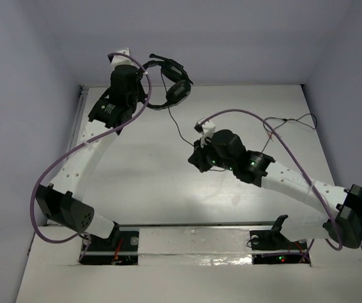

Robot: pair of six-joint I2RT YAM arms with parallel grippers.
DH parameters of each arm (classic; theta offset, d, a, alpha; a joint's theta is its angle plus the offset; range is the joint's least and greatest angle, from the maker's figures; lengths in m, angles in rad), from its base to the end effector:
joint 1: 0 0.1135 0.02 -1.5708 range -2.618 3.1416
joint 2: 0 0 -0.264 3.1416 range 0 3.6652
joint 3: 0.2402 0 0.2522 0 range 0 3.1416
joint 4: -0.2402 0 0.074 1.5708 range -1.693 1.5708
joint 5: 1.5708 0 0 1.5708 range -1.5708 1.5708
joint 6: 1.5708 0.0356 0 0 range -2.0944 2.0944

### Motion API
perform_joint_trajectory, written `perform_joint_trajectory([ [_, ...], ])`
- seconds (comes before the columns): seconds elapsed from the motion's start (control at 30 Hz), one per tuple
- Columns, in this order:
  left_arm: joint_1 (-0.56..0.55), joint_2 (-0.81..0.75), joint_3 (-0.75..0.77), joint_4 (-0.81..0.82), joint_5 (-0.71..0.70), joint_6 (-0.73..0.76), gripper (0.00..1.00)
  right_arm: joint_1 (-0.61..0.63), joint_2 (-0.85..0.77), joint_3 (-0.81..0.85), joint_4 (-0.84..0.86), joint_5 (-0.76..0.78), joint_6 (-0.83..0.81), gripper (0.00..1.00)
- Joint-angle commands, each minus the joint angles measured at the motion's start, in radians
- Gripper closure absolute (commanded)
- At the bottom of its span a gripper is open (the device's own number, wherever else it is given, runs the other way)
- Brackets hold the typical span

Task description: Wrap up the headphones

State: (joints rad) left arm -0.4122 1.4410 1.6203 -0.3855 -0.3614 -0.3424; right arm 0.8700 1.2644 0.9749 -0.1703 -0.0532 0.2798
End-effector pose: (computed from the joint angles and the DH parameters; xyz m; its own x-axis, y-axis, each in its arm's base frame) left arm 0.2993 -0.1171 0.4560 -0.1961 -0.2570 -0.9463 -0.0087 0.9655 -0.2604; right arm 0.1858 0.2232 0.3042 -0.4943 -0.1582 -0.8548 -0.6841 0.6775 0.2702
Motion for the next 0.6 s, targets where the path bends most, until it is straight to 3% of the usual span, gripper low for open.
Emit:
perform_joint_trajectory([
  [0.0,0.003,0.001,-0.01,0.096,-0.085,0.002,1.0,0.067,-0.02,0.139,-0.175,0.127,-0.027,1.0],
  [0.23,-0.045,0.025,-0.049,0.069,-0.111,0.078,1.0,0.161,0.039,0.358,-0.431,0.277,-0.076,1.0],
  [0.57,-0.206,0.038,-0.099,0.005,-0.11,0.236,1.0,0.161,0.084,0.56,-0.571,0.395,-0.157,1.0],
])
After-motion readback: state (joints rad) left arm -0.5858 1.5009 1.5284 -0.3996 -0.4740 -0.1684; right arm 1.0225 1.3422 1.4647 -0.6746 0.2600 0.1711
